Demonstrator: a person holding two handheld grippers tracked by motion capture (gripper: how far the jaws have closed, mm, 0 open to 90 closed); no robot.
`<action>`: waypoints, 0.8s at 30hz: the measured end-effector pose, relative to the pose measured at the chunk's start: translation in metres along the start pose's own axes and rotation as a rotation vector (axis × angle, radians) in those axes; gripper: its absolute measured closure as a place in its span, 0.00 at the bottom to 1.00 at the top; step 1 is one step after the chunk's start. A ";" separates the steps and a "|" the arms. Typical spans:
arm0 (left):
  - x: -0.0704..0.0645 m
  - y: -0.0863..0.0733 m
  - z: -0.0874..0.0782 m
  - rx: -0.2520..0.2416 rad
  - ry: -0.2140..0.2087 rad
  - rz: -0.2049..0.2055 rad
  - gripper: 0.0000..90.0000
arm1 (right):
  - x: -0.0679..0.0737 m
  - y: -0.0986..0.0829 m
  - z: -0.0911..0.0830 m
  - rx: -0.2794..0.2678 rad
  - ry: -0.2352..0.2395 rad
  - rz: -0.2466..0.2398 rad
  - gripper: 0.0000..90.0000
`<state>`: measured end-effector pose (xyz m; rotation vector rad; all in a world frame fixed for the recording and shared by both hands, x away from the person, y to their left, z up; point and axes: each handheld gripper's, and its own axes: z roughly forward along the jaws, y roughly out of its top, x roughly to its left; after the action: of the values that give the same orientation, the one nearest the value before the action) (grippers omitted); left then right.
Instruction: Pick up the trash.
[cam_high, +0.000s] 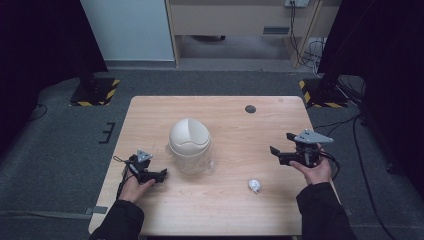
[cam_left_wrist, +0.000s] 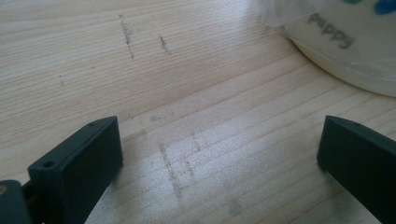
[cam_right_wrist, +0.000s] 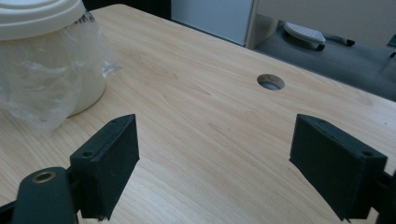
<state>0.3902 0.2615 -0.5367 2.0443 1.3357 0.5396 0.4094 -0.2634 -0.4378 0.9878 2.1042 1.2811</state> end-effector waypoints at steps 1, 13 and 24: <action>0.000 0.000 0.000 0.000 0.000 0.000 0.00 | 0.001 0.002 0.000 -0.003 0.003 -0.006 0.17; 0.000 0.000 0.000 0.000 0.000 0.000 0.00 | 0.007 0.025 -0.003 -0.037 0.039 -0.027 0.17; 0.000 0.000 0.000 0.000 0.000 0.000 0.00 | 0.015 0.051 -0.006 -0.100 0.069 -0.047 0.18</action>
<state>0.3903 0.2615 -0.5366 2.0441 1.3356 0.5394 0.4121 -0.2396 -0.3902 0.8582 2.0800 1.4001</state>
